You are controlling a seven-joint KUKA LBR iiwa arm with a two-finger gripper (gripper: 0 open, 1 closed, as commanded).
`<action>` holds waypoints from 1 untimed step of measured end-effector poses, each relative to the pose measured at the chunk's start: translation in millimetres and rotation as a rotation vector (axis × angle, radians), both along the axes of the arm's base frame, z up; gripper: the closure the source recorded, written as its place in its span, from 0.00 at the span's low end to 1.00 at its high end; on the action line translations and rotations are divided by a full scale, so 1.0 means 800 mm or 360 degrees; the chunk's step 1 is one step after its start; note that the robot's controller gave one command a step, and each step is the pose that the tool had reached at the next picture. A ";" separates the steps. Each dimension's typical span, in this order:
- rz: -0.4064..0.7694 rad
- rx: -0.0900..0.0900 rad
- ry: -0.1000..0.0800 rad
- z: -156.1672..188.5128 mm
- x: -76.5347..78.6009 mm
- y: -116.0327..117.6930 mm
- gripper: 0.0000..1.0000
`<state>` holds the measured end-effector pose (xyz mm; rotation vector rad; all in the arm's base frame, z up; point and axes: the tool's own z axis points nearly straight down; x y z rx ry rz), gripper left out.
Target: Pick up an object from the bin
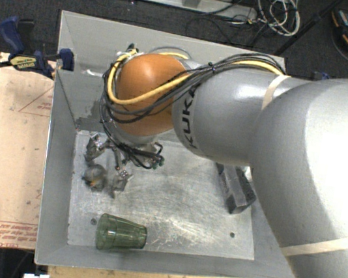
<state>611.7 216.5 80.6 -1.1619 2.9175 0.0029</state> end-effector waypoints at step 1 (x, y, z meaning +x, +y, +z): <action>-0.0361 0.0003 -0.0004 -0.005 -0.030 -0.016 0.00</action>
Offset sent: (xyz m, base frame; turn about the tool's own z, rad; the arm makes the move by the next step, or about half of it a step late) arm -0.0705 0.0109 0.0103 -0.4153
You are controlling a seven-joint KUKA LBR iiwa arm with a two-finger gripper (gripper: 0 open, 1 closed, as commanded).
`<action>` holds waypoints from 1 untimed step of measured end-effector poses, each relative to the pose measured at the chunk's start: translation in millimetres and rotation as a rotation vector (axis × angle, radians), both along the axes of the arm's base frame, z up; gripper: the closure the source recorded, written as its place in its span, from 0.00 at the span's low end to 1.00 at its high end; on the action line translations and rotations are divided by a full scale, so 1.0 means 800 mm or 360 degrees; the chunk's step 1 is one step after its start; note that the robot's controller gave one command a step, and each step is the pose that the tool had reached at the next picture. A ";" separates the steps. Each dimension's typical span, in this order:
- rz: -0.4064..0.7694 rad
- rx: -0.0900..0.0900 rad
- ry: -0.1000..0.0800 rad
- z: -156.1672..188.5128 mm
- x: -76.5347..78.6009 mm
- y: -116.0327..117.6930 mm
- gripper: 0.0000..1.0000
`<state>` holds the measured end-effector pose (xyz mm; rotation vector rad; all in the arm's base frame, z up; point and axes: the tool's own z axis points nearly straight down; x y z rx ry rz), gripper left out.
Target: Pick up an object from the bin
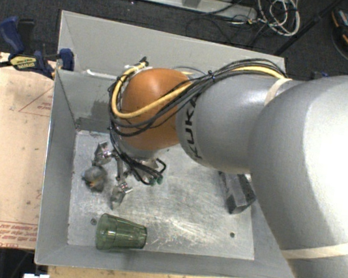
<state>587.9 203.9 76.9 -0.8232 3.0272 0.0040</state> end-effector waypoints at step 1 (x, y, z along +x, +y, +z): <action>0.0394 -0.0004 0.0004 0.005 -0.024 0.009 0.00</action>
Offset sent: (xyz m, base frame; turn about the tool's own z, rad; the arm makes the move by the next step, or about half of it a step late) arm 0.0128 0.0374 -0.0069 -0.3655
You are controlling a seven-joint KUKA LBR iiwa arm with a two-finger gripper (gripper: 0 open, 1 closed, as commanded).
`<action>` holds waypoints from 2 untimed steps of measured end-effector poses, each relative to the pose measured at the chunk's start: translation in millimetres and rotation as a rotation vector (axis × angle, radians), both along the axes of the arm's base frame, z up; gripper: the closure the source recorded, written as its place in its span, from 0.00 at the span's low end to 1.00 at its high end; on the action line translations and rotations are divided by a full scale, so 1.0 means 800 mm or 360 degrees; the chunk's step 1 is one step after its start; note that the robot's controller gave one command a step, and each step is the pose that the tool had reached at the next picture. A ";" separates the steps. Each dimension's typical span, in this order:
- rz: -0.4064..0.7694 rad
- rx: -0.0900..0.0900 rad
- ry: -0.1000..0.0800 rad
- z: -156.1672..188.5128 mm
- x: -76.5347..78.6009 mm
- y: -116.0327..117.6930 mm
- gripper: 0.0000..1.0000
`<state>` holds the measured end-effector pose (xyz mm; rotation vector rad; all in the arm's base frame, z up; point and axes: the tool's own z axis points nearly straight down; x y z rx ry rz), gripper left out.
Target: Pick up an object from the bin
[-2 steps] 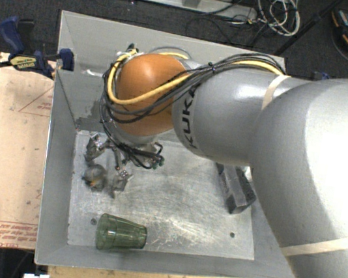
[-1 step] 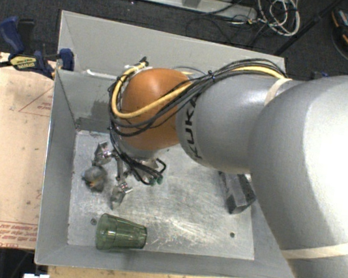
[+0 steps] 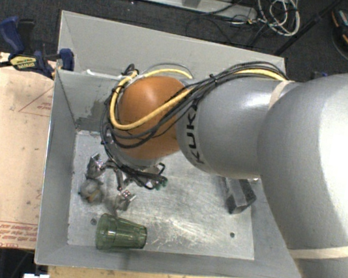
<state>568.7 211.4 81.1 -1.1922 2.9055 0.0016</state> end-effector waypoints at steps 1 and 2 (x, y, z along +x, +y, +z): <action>0.0241 0.0001 0.0000 -0.007 0.023 0.023 0.00; 0.0037 0.0003 0.0000 0.013 0.039 0.038 0.00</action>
Offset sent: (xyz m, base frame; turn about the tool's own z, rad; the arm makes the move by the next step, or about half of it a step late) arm 0.0386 0.0363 0.0235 0.0193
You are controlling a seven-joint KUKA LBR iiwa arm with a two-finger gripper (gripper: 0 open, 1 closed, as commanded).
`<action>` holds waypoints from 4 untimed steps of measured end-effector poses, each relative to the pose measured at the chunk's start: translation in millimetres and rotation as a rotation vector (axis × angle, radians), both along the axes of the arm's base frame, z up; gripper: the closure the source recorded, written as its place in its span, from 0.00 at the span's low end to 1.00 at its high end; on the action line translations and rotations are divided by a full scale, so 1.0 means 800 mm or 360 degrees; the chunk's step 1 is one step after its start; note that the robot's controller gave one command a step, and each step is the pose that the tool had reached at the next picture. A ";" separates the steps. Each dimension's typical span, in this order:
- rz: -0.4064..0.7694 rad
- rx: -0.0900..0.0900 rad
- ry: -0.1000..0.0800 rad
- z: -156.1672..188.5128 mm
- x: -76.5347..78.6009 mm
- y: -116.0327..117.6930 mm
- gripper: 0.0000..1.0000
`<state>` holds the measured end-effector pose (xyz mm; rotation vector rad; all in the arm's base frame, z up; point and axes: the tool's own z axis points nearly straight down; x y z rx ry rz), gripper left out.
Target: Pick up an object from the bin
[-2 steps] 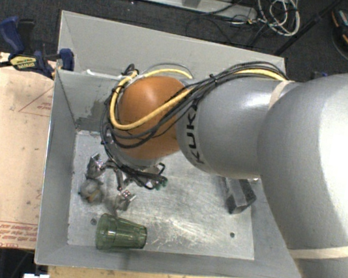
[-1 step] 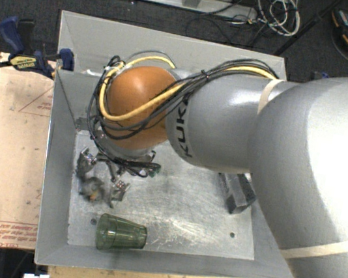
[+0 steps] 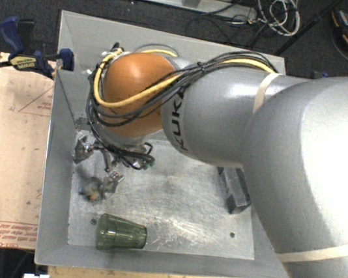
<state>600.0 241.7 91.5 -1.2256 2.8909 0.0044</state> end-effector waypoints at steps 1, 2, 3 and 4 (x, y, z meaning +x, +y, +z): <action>-0.0106 0.0001 -0.0008 -0.005 0.021 0.001 1.00; -0.0107 0.0001 -0.0003 -0.007 0.020 0.001 0.00; -0.0108 0.0001 -0.0003 -0.007 0.020 0.001 0.00; 0.0182 -0.0001 -0.0004 -0.010 0.011 0.003 0.00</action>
Offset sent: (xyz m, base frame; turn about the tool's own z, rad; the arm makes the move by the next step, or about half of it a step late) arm 0.0000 0.0000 0.0000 0.0000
